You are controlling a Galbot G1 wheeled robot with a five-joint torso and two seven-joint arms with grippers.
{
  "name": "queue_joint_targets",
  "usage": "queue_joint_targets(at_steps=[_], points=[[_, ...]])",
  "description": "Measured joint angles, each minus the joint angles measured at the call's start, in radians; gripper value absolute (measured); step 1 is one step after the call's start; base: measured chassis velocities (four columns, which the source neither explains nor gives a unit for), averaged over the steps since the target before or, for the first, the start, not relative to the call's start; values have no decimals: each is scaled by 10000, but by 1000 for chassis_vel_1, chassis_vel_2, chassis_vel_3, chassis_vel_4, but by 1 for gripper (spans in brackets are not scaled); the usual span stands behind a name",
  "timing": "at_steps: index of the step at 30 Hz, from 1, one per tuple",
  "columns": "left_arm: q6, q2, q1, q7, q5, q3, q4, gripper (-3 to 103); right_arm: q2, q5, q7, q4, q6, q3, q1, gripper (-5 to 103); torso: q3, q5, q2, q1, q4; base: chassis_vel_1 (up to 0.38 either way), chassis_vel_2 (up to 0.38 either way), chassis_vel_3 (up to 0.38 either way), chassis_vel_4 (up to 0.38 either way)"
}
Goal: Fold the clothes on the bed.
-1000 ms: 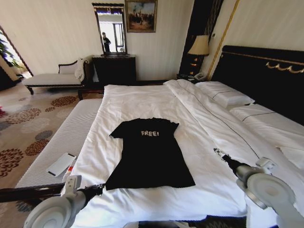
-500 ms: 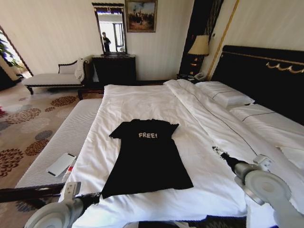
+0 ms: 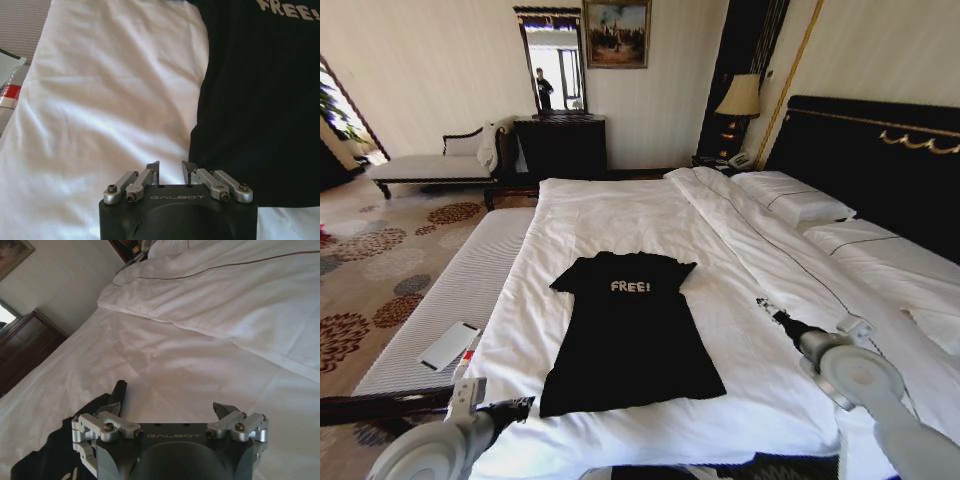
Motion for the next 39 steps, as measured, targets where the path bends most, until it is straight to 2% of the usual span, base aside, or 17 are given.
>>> queue_joint_targets(at_steps=[1,2,4,5,8,9,10,11,12,13,14,16,22,25,30,36,39], points=[[2,-68,-21,-9,-11,-98,0,32,7,147,-206,-120,60,-126,195,100,0,-2,0,0,0,0,0,0,0],[3,-116,-50,-10,-19,-164,0,32,13,227,-378,-246,115,-235,354,100,0,-1,0,0,-1,0,0,0,0],[3,-323,-400,-46,-280,-626,0,43,28,361,-1103,-1063,370,-924,1231,100,0,2,0,-1,-1,0,0,0,0],[3,-323,-400,-46,-280,-626,0,43,28,361,-1103,-1063,370,-924,1231,100,0,2,0,-1,-1,0,0,0,0],[3,-350,-1167,-125,-1654,-2102,0,59,110,385,-1879,-2355,685,-2026,2777,100,1,-1,0,0,-1,0,0,0,0],[-2,-317,-1257,-117,-1834,-2526,0,59,135,377,-2032,-2584,733,-2246,3072,100,1,2,-1,2,-2,0,0,0,0],[-16,-296,-1316,-90,-2039,-3002,-1,65,181,361,-2275,-2913,803,-2572,3509,100,1,1,-1,3,0,0,0,0,0],[-16,-296,-1316,-90,-2039,-3002,-1,65,181,361,-2275,-2913,803,-2572,3509,100,1,1,-1,3,0,0,0,0,0],[-27,-305,-1346,-71,-2218,-3435,0,70,231,326,-2483,-3172,866,-2847,3821,100,1,-2,-1,3,0,0,0,0,0],[-110,-616,-1521,-18,-2469,-4366,0,86,567,28,-3113,-4269,1030,-3952,4871,100,1,1,0,1,0,0,0,0,0],[-156,-771,-1639,7,-2536,-4555,0,86,716,-82,-3214,-4630,1068,-4257,5174,100,0,-5,0,0,3,0,0,0,0],[-216,-1032,-1816,25,-2743,-4855,-1,96,981,-285,-3326,-5205,1086,-4740,5632,100,0,-4,0,0,4,0,0,0,0],[-423,-1313,-2090,312,-3009,-5688,3,100,1471,-864,-3453,-6332,1087,-5425,6335,100,1,-3,-1,2,0,0,0,0,0],[-976,-1128,-2752,856,-3017,-6901,168,100,2061,-1423,-3609,-7301,1214,-5697,6930,100,0,-2,0,0,-2,0,0,0,0],[-1290,-738,-3642,713,-3418,-7946,984,100,2530,-1986,-4131,-8339,1375,-5866,7544,102,0,-5,-1,2,1,0,0,0,0],[-1280,-775,-3888,591,-3632,-8200,1407,100,2689,-2182,-4331,-9197,1403,-5997,7962,92,0,-3,0,1,-2,0,0,0,0],[-1257,-835,-3946,581,-3633,-8167,1426,100,2744,-2281,-4352,-9422,1400,-6099,8022,99,0,-4,0,0,-1,0,0,0,0]])
